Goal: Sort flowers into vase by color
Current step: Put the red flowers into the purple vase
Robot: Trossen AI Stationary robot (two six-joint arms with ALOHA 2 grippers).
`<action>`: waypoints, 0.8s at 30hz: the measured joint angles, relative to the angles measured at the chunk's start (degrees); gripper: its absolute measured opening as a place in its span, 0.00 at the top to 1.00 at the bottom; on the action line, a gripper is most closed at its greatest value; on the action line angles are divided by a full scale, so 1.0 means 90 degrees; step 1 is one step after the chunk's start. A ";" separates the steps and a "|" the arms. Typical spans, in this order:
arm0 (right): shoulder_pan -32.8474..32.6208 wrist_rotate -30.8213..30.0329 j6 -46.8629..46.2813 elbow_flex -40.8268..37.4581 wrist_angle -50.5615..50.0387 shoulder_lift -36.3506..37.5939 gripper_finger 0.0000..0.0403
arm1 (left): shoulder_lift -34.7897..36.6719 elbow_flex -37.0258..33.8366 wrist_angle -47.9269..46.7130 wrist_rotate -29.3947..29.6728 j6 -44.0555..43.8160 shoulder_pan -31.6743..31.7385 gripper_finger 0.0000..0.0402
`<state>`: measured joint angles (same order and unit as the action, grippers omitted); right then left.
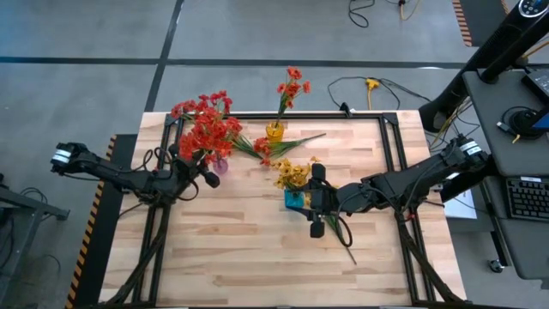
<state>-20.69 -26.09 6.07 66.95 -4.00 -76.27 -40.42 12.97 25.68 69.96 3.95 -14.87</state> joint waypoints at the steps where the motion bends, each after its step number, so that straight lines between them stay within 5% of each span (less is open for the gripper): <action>1: 0.0000 0.0000 0.0000 0.0001 0.0000 0.0000 0.55 | 0.0000 0.0000 -0.0001 0.0001 -0.0002 0.0000 0.94; 24: 0.0000 0.0007 -0.0007 -0.0001 -0.0001 0.0000 0.55 | 0.0015 0.0000 0.0082 0.0237 -0.0052 0.0102 0.94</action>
<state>-20.69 -26.02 6.00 66.94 -4.01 -76.27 -40.29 12.97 26.42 72.10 3.48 -13.95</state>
